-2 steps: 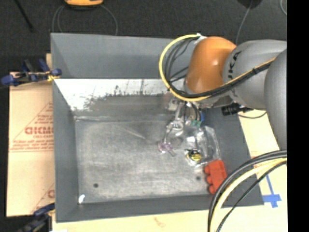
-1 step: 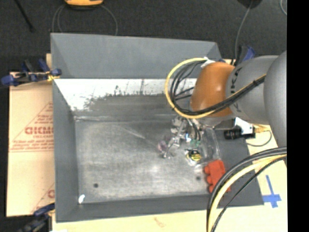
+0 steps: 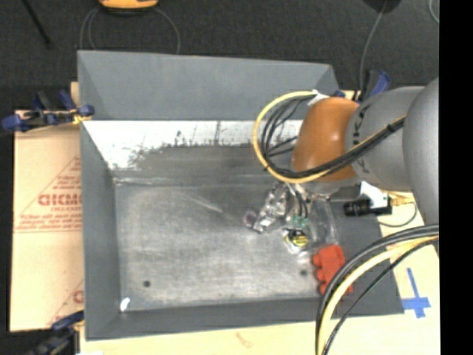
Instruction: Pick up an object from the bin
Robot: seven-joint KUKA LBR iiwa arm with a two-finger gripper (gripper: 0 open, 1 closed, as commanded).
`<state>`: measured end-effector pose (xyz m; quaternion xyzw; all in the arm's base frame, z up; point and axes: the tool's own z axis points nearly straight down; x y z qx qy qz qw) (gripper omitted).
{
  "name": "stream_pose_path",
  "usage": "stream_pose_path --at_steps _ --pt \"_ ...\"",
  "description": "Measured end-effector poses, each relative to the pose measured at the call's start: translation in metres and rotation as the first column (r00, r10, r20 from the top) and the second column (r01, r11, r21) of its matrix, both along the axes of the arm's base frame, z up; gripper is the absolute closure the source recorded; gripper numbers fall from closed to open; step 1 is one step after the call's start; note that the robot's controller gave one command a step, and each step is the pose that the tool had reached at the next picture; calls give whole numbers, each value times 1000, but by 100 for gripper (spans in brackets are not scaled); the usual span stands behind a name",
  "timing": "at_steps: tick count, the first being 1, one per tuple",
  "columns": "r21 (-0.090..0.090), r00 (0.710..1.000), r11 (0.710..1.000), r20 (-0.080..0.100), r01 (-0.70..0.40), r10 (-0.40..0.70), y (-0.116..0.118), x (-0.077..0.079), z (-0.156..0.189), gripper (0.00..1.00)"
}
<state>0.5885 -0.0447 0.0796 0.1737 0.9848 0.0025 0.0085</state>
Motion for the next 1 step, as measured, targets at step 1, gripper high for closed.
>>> stream_pose_path --at_steps 1 --pt "-3 999 999 -5 -36 36 -14 -2 131 100"
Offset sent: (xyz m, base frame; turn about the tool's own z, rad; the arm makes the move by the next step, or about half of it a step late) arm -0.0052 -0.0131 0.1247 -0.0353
